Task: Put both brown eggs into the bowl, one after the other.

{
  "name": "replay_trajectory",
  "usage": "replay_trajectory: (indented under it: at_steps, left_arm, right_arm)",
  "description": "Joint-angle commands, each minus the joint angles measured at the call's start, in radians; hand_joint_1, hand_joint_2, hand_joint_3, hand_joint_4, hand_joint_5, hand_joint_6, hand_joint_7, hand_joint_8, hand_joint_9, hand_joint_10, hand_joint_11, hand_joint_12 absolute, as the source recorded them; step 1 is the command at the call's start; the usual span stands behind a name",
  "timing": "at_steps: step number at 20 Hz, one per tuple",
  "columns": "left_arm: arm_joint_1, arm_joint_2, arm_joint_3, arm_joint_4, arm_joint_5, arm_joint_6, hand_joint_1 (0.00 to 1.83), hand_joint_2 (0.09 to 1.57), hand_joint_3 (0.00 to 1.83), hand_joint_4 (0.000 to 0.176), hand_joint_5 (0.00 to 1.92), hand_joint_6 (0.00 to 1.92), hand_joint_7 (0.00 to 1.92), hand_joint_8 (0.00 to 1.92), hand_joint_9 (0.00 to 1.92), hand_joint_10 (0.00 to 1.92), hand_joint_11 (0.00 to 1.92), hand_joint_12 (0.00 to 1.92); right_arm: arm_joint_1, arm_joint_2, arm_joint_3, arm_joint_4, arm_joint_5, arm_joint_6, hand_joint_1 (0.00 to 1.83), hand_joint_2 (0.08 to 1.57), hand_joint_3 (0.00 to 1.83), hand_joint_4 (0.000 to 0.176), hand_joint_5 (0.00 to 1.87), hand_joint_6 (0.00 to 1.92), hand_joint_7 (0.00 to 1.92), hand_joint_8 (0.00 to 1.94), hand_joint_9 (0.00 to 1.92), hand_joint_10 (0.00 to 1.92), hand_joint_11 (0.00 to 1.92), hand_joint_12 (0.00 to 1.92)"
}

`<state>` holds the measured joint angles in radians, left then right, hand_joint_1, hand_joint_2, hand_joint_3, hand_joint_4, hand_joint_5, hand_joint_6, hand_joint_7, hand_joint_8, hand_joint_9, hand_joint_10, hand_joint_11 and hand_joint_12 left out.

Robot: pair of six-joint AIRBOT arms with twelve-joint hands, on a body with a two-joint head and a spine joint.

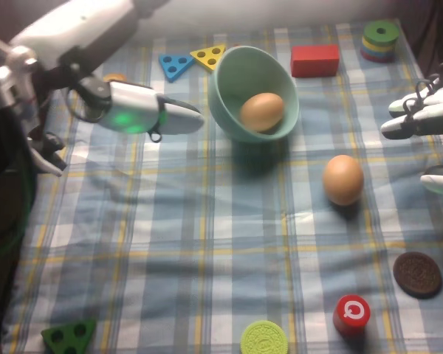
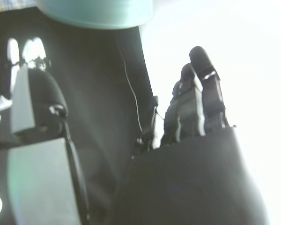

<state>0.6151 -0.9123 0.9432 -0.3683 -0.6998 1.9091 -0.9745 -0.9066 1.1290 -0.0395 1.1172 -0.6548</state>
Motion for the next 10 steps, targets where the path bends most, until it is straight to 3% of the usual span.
replay_trajectory:
  at_steps: [1,5,6,10]
  left_arm:
    - [-0.002,0.01,-0.008,0.025,-0.159,-0.007,0.91,0.79,0.0,0.176,0.07,0.0,0.07,0.0,0.15,0.0,0.0,0.7]
    - [0.053,0.059,-0.059,0.026,-0.235,-0.014,0.9,0.79,0.0,0.176,0.03,0.0,0.1,0.0,0.2,0.02,0.0,0.72]
    - [0.065,0.068,-0.07,0.026,-0.256,-0.019,0.78,0.82,0.01,0.176,0.05,0.0,0.12,0.0,0.22,0.01,0.0,0.66]
    - [0.118,0.1,-0.098,0.017,-0.323,-0.068,0.81,0.8,0.0,0.176,0.07,0.0,0.17,0.01,0.26,0.01,0.0,0.78]
  right_arm:
    - [0.011,0.002,0.006,0.025,0.112,0.007,0.9,1.17,0.0,0.0,0.65,0.0,0.54,0.0,0.53,0.0,0.24,0.74]
    - [0.014,0.002,0.013,0.024,0.102,0.016,0.94,1.13,0.0,0.0,0.64,0.0,0.53,0.0,0.51,0.0,0.18,0.78]
    - [0.021,0.001,0.017,0.017,0.094,0.018,0.91,1.11,0.0,0.0,0.64,0.0,0.53,0.0,0.52,0.0,0.2,0.78]
    - [0.07,-0.021,0.041,-0.034,0.046,0.04,0.86,1.12,0.0,0.0,0.64,0.0,0.54,0.0,0.54,0.01,0.21,0.79]
